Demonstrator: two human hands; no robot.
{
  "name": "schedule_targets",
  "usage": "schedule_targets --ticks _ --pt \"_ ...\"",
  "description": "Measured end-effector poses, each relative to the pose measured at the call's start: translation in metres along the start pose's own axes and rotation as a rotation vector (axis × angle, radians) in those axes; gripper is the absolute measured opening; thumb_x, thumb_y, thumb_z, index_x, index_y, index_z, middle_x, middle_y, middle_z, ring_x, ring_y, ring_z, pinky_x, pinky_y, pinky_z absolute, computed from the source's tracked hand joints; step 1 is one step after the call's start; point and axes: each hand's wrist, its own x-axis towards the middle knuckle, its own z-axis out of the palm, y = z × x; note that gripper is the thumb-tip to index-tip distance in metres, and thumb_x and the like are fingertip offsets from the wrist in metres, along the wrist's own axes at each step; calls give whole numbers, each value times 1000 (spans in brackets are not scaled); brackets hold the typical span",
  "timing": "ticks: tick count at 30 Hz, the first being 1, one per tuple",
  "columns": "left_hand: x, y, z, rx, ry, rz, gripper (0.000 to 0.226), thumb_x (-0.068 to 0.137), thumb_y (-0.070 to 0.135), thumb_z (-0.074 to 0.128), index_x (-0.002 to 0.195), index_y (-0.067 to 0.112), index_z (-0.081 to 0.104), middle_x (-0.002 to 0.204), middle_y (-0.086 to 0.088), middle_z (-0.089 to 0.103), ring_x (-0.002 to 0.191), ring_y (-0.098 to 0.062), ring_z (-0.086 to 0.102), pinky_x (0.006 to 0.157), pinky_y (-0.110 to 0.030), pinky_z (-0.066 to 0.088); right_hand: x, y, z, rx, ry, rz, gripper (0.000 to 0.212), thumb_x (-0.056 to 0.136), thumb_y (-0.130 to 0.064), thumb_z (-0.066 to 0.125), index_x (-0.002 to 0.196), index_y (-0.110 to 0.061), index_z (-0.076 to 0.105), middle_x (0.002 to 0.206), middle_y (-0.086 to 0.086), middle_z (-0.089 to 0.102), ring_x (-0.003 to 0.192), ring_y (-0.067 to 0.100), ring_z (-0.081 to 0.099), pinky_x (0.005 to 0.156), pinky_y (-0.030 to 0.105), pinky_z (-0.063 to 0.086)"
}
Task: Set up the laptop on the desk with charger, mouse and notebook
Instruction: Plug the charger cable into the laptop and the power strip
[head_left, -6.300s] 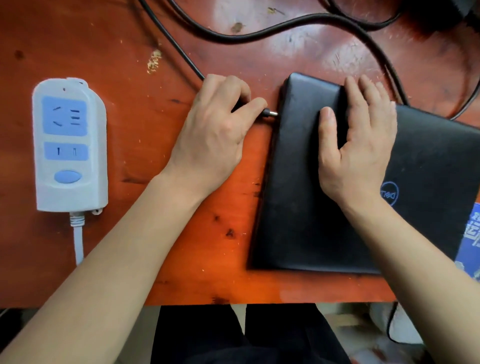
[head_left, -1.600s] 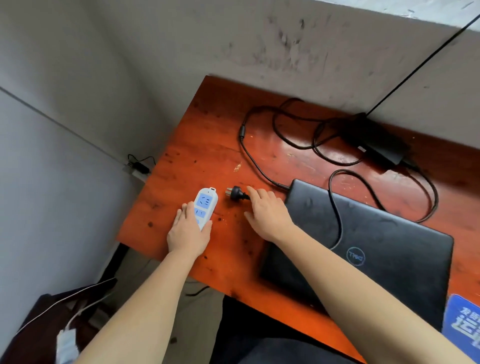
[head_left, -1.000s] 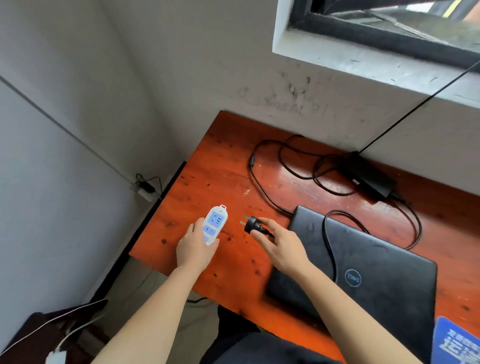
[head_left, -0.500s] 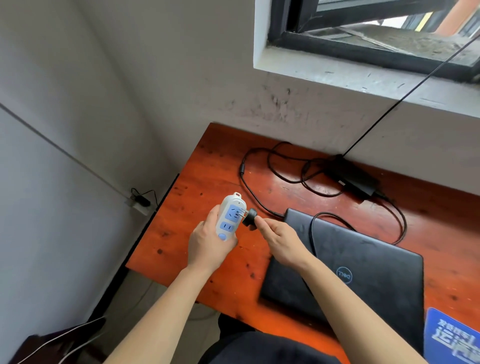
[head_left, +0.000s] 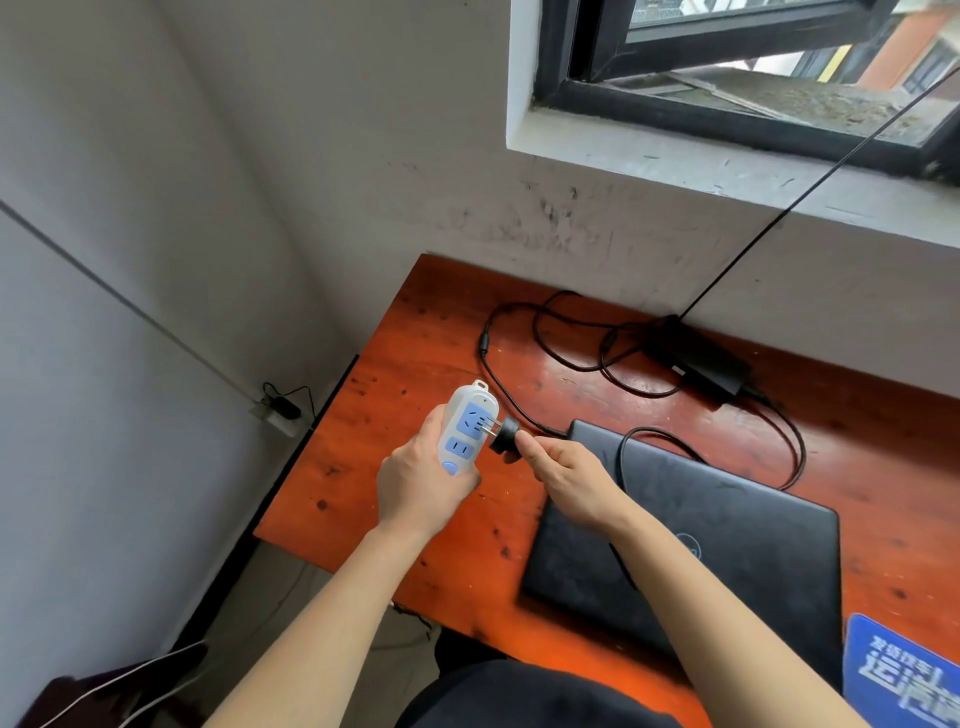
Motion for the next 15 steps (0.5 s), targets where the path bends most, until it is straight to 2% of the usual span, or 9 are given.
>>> schedule_targets --ticks 2,5,7,9,12,14,15 --pt "0 1 -2 1 1 -6 75 74 45 81 136 28 41 95 12 62 73 -10 63 54 -14 48 -1 0 1 -15 0 -6 43 101 -57 41 87 -34 74 53 -12 32 47 2 33 52 12 33" --pt "-2 3 -4 12 9 4 72 74 42 80 134 29 42 91 10 63 69 -11 62 51 -14 45 -1 -2 3 -77 13 -1 44 101 -58 41 90 -32 75 53 -14 40 53 0 42 58 14 36" --pt "-4 3 -5 31 27 8 75 75 41 81 137 26 42 93 9 63 69 -9 60 50 -11 39 -1 -4 5 -102 18 10 46 100 -60 41 91 -32 76 63 -8 45 62 5 47 67 26 41" --pt "-5 4 -6 58 61 5 78 74 39 83 138 19 44 93 7 63 69 -9 59 49 -9 33 -2 -8 5 -129 37 15 48 99 -62 41 90 -30 76 63 -5 46 59 7 46 65 30 41" --pt "-7 6 -7 124 97 29 63 68 35 87 117 14 55 83 1 65 58 -13 57 44 -10 22 -3 -19 6 -205 95 41 52 98 -65 41 84 -29 75 44 -11 40 42 5 39 53 29 35" --pt "-8 9 -8 170 119 75 56 61 29 92 100 11 55 75 -4 66 50 -10 46 43 -9 13 -3 -26 8 -264 131 61 54 97 -66 40 79 -29 75 38 -10 39 39 7 41 49 28 33" --pt "-9 11 -9 186 128 95 55 60 27 92 96 11 54 74 -5 66 47 -11 47 44 -7 12 -2 -30 8 -292 148 69 55 97 -66 40 77 -28 75 38 -9 40 39 7 41 48 28 34"
